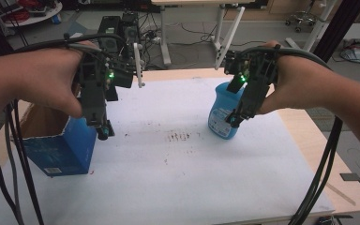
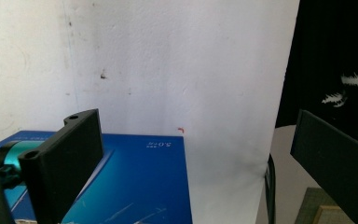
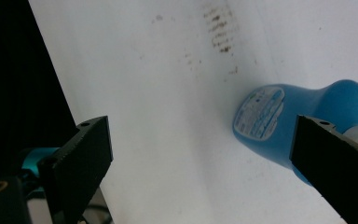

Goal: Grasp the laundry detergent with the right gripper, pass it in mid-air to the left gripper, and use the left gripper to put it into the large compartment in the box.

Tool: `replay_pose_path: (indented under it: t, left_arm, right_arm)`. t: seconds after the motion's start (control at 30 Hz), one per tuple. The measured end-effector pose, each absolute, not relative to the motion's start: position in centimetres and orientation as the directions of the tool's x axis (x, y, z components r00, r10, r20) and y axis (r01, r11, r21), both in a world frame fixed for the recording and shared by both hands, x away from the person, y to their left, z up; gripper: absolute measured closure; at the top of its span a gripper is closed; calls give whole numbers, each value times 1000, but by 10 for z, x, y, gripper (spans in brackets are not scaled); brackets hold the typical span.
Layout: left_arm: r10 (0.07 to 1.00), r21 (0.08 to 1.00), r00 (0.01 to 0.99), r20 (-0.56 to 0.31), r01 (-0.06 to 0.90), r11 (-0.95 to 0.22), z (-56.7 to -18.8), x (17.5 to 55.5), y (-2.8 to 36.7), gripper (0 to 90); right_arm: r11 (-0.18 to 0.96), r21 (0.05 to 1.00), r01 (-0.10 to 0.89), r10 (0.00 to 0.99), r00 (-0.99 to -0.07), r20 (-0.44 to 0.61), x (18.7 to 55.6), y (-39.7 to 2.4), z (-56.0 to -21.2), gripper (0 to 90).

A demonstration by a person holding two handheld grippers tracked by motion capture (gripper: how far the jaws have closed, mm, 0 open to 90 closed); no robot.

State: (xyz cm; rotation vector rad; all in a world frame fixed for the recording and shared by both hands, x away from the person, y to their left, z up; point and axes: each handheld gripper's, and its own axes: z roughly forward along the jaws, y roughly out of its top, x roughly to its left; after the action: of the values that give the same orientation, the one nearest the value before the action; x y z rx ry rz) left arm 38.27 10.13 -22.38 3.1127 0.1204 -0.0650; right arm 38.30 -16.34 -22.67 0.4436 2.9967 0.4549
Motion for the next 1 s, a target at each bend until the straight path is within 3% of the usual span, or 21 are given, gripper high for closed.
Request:
replay_pose_path:
  t: [0.27,1.0]
  left_arm:
    - [70,9,997,-35,70,-998,-226,378,94,23]
    - [67,-22,997,-30,66,-998,-225,372,86,23]
  right_arm:
    - [817,467,339,407,-912,-50,389,-187,-219,51]
    - [610,653,449,612,-791,-28,362,-287,-233,51]
